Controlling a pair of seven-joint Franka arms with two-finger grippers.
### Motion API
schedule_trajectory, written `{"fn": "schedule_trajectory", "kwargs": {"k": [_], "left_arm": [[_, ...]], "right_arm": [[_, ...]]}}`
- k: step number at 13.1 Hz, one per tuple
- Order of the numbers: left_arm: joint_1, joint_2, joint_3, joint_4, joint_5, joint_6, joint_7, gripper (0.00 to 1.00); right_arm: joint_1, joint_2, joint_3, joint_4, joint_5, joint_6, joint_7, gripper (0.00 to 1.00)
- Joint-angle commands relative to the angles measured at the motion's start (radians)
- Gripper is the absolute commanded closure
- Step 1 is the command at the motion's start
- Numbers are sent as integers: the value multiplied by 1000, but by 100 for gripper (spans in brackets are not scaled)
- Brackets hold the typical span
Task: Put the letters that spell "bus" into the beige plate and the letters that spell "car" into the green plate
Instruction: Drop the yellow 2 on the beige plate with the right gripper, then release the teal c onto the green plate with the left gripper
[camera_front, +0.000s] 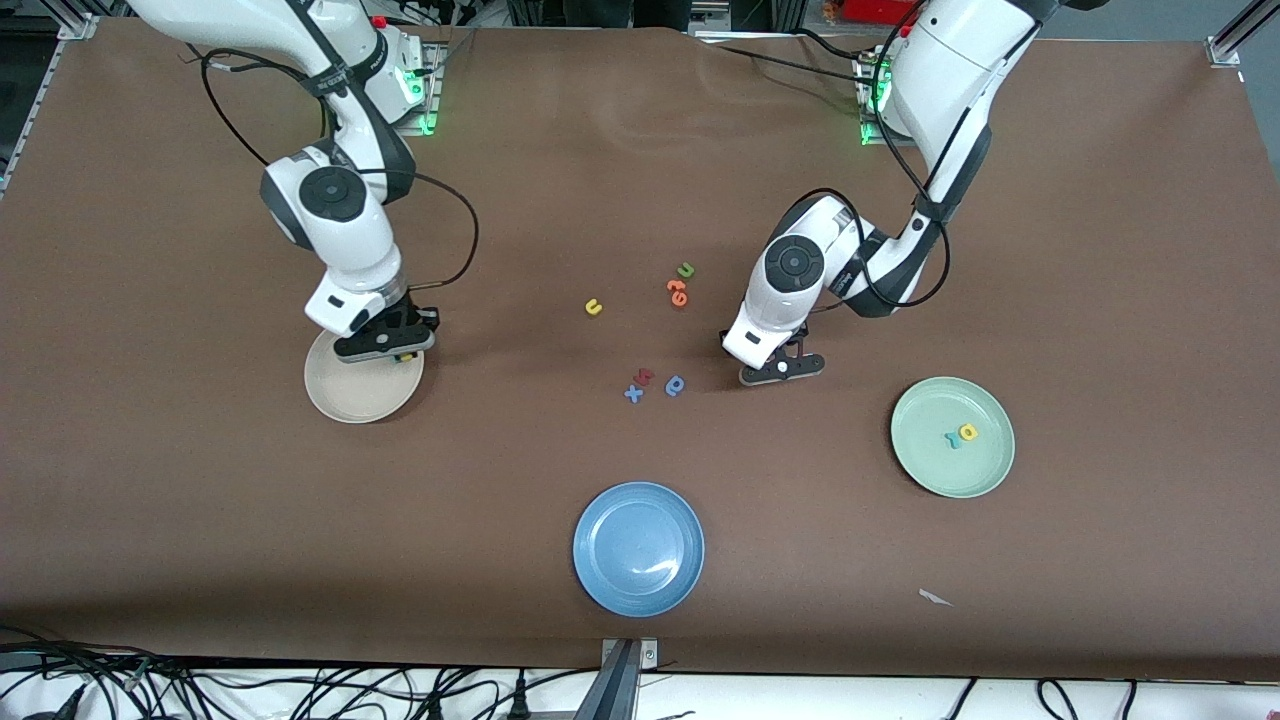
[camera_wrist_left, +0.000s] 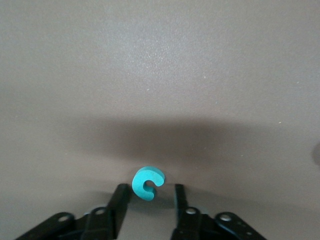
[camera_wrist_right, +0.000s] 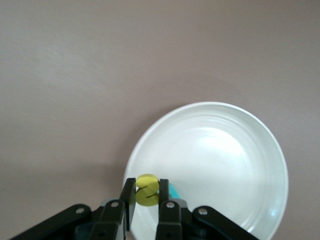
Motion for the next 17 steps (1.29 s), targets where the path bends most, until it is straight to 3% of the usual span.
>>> {"fn": "schedule_trajectory", "kwargs": {"k": [1, 5, 6, 7, 10, 17], "left_arm": [[-6, 18, 7, 26, 29, -1, -25, 63], [-4, 24, 10, 34, 31, -1, -18, 70], [-3, 26, 10, 34, 31, -1, -16, 72], [-3, 26, 12, 34, 31, -1, -13, 73], [1, 26, 13, 41, 31, -4, 0, 77], [11, 21, 23, 63, 31, -38, 69, 85]], "right_arm": [[-49, 4, 11, -16, -4, -2, -33, 79], [-51, 8, 11, -16, -4, -2, -26, 23], [-51, 8, 13, -16, -4, -2, -20, 20], [-49, 8, 14, -14, -1, 0, -7, 11], [-37, 23, 88, -13, 22, 9, 148, 11], [238, 103, 96, 81, 112, 33, 557, 11]]}}
